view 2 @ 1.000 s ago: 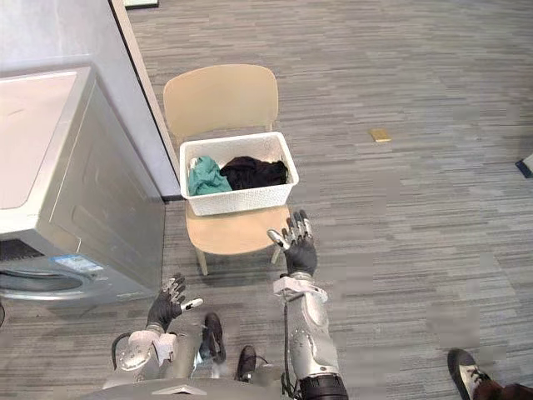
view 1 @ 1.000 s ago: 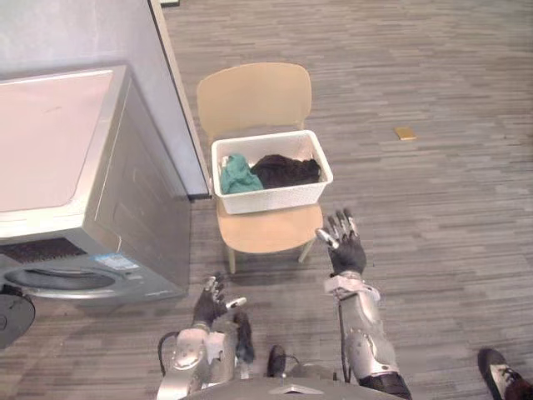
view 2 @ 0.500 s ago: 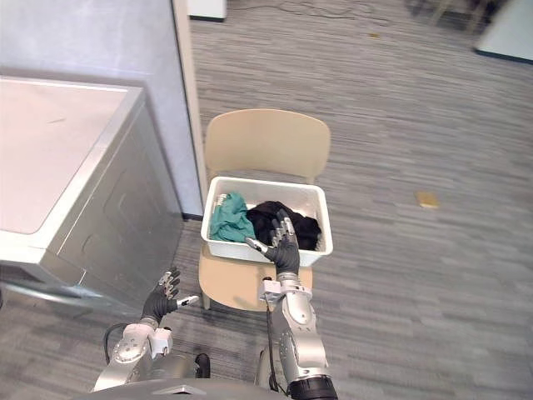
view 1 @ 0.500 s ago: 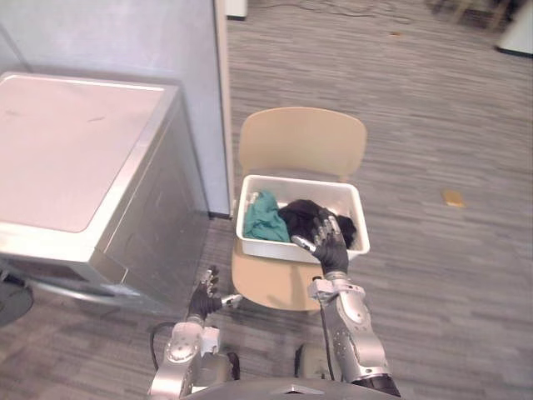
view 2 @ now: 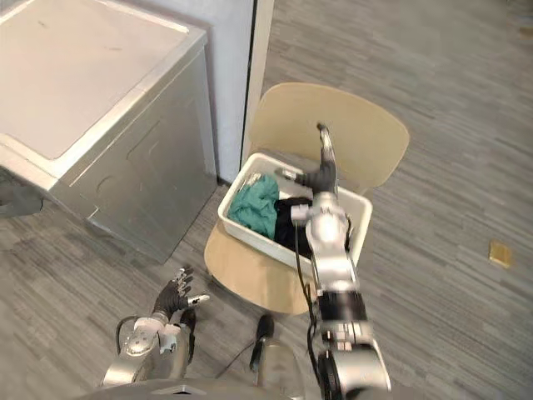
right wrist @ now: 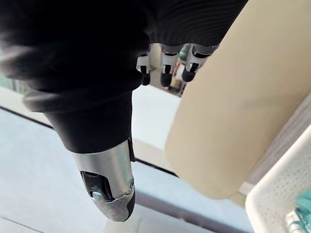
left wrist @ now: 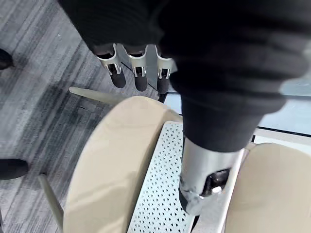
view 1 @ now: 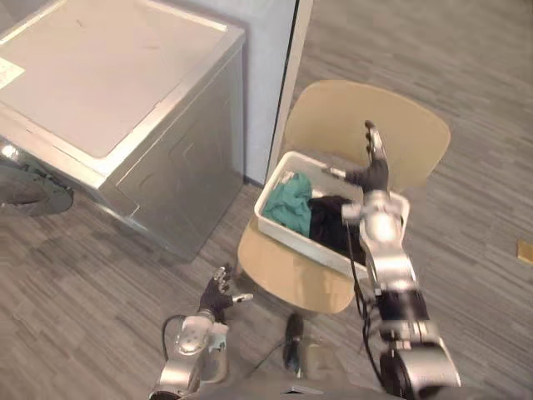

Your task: Pick up the laundry basket with both hands and put the clothes into the washing machine.

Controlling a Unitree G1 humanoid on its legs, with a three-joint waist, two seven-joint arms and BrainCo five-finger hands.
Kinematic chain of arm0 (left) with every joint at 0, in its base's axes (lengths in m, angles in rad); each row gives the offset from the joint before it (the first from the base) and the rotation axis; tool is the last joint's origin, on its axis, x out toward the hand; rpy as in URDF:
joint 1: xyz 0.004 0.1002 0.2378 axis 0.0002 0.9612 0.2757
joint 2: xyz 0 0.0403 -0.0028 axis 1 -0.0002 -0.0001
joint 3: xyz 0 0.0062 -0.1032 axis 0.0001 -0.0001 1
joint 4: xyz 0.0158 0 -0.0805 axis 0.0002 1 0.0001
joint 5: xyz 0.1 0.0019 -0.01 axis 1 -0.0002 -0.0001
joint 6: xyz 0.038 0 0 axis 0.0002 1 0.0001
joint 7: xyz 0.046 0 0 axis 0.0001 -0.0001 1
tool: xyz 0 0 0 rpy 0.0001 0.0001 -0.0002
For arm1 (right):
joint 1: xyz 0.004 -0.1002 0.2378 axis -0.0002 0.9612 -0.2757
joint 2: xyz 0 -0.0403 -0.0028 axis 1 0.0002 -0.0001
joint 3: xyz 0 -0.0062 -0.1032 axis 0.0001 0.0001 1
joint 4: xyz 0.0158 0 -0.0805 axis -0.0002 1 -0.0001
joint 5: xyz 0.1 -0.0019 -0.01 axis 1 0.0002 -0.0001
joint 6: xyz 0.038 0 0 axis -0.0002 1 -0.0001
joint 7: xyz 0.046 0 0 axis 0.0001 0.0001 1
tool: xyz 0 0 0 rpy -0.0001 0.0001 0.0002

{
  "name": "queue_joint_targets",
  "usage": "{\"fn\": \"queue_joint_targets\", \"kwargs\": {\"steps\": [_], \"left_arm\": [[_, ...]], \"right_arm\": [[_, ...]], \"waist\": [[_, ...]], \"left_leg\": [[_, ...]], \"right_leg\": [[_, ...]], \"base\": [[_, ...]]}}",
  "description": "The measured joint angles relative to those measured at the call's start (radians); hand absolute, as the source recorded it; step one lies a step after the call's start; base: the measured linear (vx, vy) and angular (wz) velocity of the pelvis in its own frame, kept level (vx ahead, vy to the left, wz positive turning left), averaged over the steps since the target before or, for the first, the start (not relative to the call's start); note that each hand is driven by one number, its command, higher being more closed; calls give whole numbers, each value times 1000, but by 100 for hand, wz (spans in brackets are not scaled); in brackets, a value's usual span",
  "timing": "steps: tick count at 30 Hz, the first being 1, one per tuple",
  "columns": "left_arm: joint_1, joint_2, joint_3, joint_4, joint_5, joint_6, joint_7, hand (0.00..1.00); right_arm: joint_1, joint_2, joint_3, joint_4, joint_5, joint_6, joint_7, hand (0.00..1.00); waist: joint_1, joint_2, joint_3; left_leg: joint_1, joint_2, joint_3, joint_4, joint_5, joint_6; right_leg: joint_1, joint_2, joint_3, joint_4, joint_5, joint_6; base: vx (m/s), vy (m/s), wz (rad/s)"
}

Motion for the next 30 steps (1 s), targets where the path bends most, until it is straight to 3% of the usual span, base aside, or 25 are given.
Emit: {"fn": "queue_joint_targets", "kwargs": {"steps": [4,8,13,24,30], "left_arm": [[-34,16,1,-54,-36,-6,5,0],[-40,26,0,-63,-59,-9,22,0],[-71,9,30,-59,-57,-11,50,0],[-160,-6,75,12,-35,-9,74,0],[-193,-7,77,11,-28,-9,93,0]], "right_arm": [[-282,-129,-4,319,-13,54,-8,0],[-494,-251,0,629,3,68,-4,0],[-524,-329,44,653,15,68,19,0],[-528,-319,213,664,78,79,109,0],[-561,-304,259,781,74,78,129,0]], "waist": [[37,10,123],[69,11,147],[71,12,184],[60,-19,207],[66,-22,208]], "left_leg": [[-71,-5,15,2,57,0],[-163,-17,15,6,82,8],[-226,-19,1,21,89,9],[-273,-5,-23,-21,126,-5],[-276,-5,-41,-81,166,-12]], "right_leg": [[-45,-13,-19,-34,52,5],[-107,-14,-21,-92,112,9],[-138,-13,-43,-113,132,11],[-176,1,-68,-146,150,1],[-184,6,-86,-174,166,-8]], "base": [[-141,60,19],[-74,46,4],[-37,25,9],[7,-7,4],[-5,-15,9]]}}
